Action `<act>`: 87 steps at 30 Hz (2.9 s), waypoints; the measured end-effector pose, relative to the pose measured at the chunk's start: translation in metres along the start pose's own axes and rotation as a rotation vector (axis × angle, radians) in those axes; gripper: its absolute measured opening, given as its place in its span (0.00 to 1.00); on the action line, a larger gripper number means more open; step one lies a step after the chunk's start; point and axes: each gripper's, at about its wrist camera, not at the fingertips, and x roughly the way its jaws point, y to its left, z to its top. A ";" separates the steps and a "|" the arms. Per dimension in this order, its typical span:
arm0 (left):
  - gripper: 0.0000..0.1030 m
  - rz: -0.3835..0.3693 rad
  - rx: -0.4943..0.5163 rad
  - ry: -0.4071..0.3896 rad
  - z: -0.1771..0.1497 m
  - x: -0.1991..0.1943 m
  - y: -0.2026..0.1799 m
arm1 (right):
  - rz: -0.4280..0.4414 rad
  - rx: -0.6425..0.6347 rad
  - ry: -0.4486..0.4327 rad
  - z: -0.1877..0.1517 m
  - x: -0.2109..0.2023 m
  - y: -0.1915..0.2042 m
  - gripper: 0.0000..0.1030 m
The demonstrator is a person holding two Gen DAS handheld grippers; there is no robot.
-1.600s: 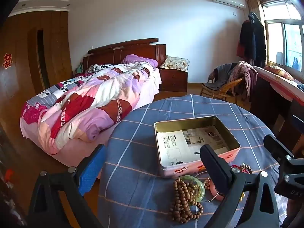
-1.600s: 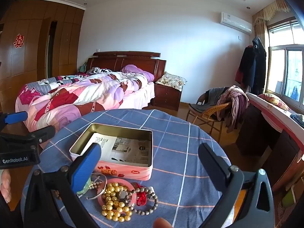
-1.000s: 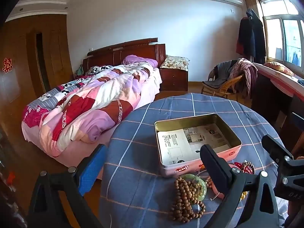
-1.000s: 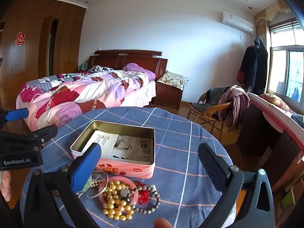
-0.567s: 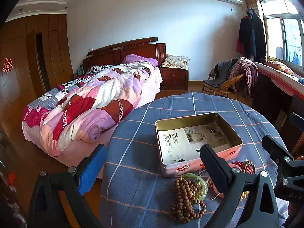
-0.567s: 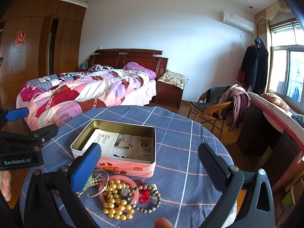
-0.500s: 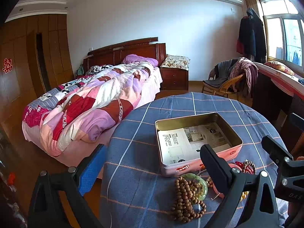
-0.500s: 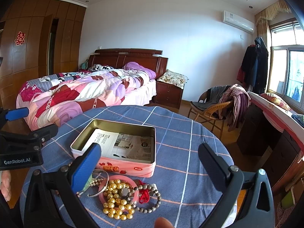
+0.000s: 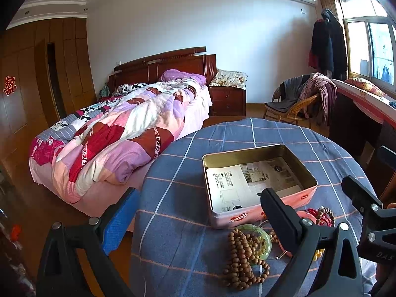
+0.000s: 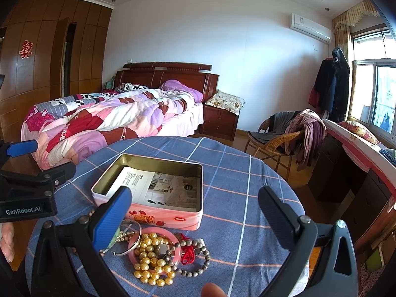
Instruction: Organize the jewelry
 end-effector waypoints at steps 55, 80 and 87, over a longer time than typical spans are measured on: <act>0.95 0.008 0.008 0.029 -0.009 0.009 0.002 | 0.003 -0.004 0.014 -0.010 0.005 0.003 1.00; 0.25 -0.216 0.025 0.315 -0.059 0.061 -0.021 | -0.035 0.020 0.220 -0.063 0.031 -0.029 0.95; 0.16 -0.262 0.013 0.238 -0.046 0.047 -0.016 | -0.023 0.016 0.210 -0.060 0.027 -0.030 0.93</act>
